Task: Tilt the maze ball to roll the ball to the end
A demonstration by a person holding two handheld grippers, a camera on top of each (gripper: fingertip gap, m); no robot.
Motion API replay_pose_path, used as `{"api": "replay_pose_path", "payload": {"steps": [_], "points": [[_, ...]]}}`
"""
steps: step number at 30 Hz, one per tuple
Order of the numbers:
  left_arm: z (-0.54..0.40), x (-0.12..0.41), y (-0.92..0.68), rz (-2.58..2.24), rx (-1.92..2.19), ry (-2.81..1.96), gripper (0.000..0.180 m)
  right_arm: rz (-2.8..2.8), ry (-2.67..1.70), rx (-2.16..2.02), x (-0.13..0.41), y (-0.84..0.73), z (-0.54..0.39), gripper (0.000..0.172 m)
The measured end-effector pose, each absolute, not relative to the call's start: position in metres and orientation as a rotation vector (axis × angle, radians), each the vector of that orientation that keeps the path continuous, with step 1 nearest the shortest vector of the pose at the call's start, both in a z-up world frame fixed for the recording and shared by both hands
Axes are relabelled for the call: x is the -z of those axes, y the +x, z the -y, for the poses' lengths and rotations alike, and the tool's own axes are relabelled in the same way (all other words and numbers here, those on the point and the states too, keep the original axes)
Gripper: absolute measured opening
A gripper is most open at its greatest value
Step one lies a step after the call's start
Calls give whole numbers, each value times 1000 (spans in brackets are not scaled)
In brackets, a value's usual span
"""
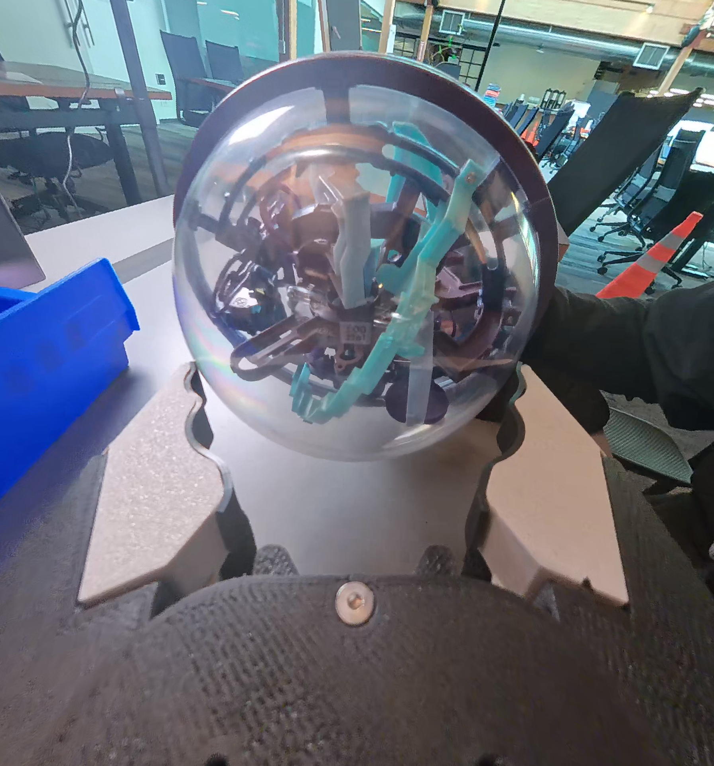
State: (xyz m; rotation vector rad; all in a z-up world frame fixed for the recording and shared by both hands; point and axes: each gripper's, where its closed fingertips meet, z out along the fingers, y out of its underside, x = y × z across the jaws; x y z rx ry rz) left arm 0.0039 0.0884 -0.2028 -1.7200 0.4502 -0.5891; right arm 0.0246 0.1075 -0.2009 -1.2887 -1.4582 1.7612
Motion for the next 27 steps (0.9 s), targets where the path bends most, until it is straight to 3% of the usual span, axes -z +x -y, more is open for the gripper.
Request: {"api": "replay_pose_path", "payload": {"steps": [27], "points": [[-92, 197, 15, -497, 488, -1611, 140, 1554, -1135, -1618, 186, 35, -112, 144]]}}
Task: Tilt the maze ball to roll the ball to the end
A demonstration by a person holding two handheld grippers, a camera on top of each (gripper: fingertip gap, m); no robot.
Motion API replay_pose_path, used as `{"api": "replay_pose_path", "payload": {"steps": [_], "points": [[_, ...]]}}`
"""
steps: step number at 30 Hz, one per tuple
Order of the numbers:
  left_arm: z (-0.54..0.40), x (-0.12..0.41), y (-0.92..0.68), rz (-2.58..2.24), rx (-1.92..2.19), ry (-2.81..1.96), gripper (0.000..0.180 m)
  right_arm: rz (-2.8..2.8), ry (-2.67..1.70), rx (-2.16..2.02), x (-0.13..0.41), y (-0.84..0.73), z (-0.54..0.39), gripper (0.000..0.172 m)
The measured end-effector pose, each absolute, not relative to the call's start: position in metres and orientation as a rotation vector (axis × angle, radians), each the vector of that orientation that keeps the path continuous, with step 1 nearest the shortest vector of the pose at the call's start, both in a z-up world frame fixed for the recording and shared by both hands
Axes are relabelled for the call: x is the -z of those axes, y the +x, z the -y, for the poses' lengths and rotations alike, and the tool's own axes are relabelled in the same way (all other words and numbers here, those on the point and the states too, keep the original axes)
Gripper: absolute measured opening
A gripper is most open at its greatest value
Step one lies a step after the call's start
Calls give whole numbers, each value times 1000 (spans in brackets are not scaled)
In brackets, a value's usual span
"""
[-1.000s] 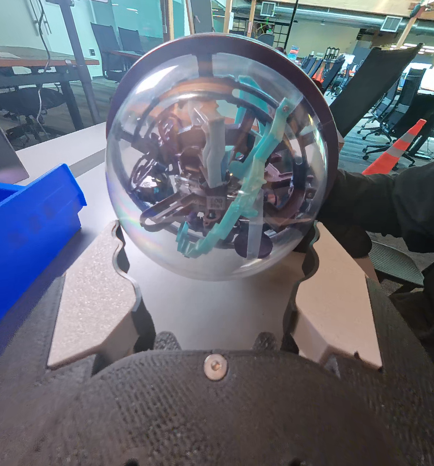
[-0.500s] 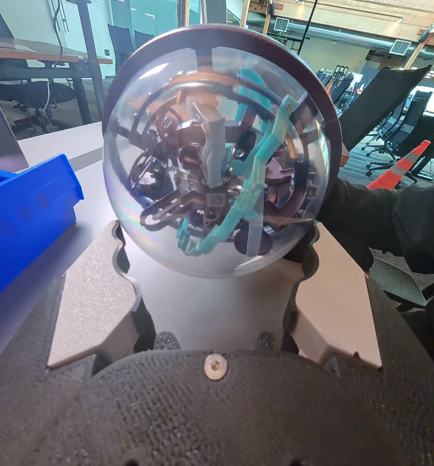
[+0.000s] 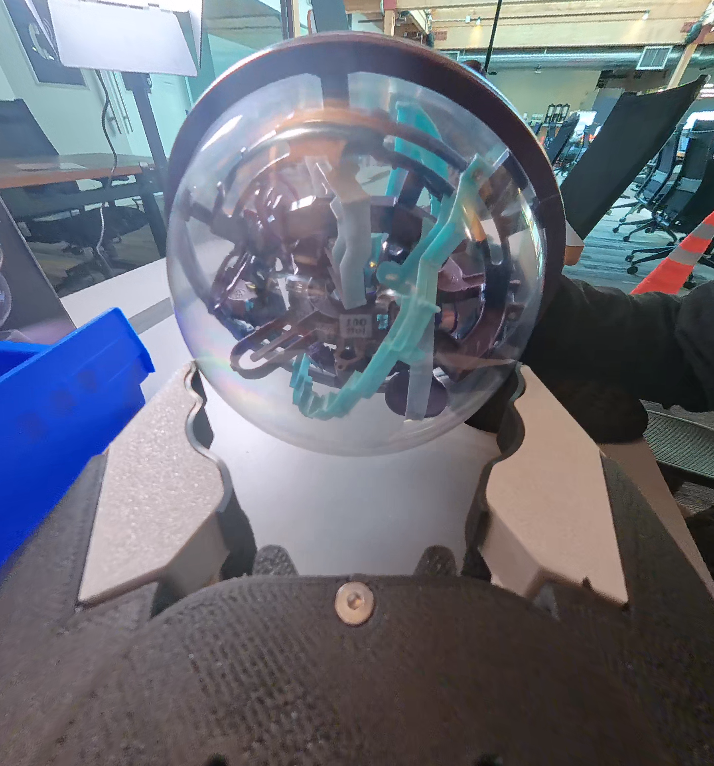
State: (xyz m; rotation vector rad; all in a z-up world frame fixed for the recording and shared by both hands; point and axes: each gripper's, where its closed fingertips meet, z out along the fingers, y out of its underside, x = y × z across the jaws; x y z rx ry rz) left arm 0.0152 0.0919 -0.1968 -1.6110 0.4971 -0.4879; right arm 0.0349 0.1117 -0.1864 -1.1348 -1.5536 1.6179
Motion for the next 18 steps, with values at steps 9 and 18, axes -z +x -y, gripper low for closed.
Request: {"api": "replay_pose_path", "payload": {"steps": [9, 18], "points": [[-92, 197, 16, -515, 465, -1593, 139, 1574, -1114, -1583, 186, 36, -111, 144], [-91, 193, 14, -545, 436, -1571, 139, 1560, -1100, -1597, 187, 34, -109, 145]]}}
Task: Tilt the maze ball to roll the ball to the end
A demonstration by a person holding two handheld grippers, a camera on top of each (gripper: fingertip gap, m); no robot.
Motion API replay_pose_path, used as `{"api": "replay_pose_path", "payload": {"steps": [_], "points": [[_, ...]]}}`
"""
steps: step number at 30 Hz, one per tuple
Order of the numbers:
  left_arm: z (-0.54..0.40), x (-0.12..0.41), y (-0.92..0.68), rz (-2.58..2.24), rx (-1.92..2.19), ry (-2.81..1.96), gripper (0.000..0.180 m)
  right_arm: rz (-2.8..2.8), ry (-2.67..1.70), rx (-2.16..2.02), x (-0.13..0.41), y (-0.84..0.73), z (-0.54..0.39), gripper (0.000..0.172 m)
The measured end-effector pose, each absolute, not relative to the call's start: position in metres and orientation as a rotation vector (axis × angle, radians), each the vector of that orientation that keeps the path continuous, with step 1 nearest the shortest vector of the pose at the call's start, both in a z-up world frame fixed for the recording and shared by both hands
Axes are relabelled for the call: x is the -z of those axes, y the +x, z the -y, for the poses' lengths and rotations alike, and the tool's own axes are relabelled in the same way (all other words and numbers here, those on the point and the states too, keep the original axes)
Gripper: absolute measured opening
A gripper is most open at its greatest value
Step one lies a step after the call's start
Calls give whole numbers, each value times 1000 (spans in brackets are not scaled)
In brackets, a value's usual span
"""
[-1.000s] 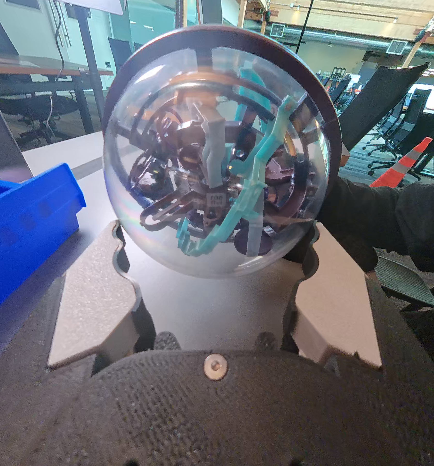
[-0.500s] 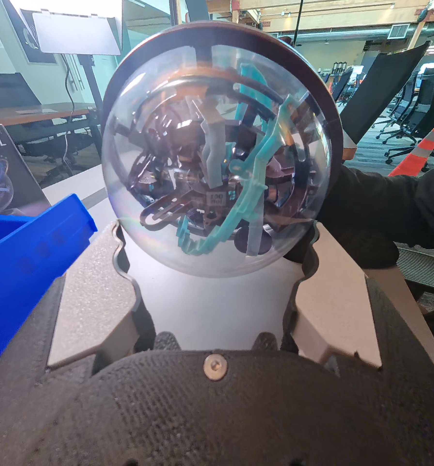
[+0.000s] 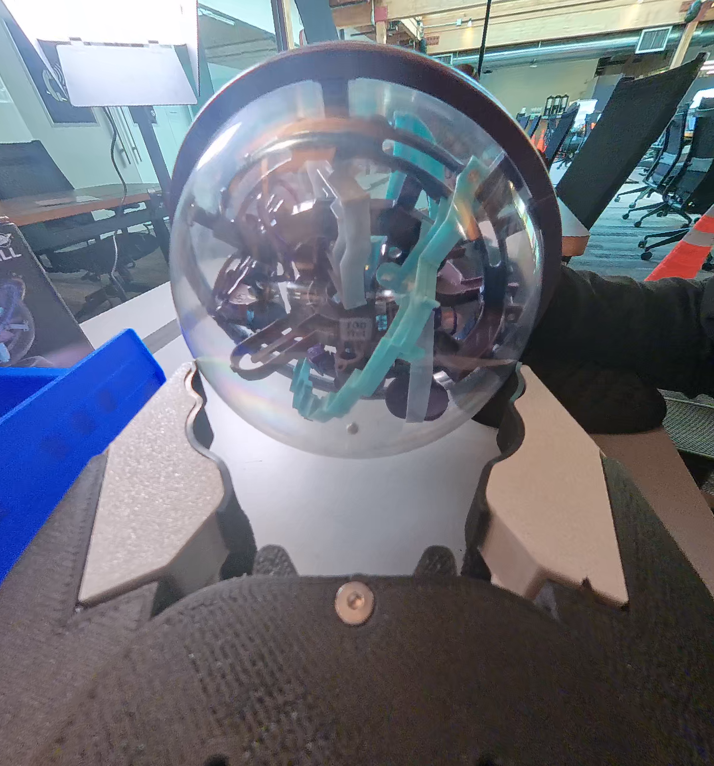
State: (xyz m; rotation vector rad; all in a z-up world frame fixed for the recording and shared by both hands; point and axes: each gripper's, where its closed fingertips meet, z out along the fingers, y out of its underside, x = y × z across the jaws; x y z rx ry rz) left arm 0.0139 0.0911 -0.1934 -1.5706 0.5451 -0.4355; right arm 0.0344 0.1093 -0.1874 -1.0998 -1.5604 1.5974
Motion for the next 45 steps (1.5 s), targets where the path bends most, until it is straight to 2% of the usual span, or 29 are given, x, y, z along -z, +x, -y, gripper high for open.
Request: {"api": "replay_pose_path", "payload": {"steps": [6, 13, 32, 45], "points": [[-91, 190, 10, -588, 402, -1538, 140, 1546, -1088, -1617, 192, 31, -108, 145], [-89, 211, 1, -718, 343, -1565, 139, 1623, -1144, -1518, 224, 24, -104, 146], [-86, 233, -3, -862, 6, -1563, 137, 1637, -1012, -1226, 226, 25, -102, 149], [-85, 259, -11, -937, -75, -1641, 136, 1775, -1135, -1130, 270, 21, -107, 149]]}}
